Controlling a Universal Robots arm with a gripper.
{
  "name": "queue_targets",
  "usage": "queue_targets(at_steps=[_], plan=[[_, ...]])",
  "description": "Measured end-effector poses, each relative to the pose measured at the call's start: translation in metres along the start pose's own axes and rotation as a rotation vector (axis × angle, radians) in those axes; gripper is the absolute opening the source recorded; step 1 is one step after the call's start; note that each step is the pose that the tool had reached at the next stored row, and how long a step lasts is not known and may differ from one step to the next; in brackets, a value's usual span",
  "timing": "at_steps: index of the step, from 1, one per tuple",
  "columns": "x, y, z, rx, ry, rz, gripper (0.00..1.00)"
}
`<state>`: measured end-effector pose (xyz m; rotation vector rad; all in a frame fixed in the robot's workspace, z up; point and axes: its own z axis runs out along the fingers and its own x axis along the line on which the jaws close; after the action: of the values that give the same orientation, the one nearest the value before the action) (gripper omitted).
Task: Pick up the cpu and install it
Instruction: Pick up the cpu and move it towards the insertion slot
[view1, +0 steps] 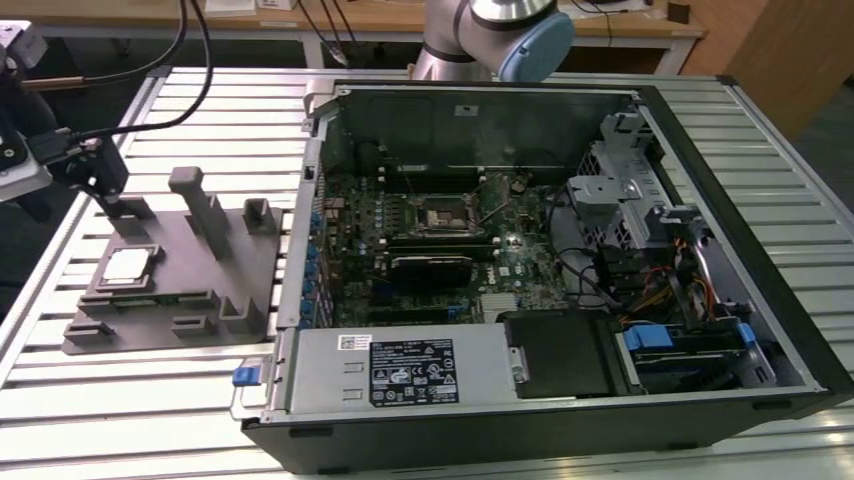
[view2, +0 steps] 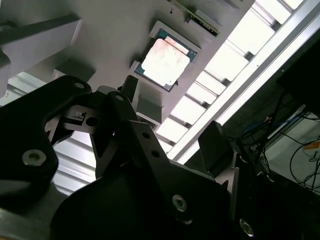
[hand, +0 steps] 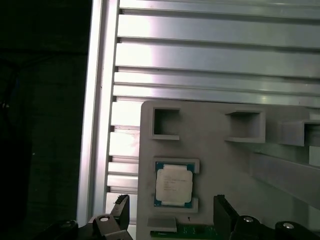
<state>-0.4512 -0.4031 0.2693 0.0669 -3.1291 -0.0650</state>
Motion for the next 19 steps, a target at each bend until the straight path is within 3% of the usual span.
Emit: queue_targets(at_steps=[14,19], plan=[[-0.0014,-0.0011,0.0247,0.0000,-0.0001,0.000,0.76],[-0.0015,-0.0013,0.0292,0.0000,-0.0001,0.000,0.76]])
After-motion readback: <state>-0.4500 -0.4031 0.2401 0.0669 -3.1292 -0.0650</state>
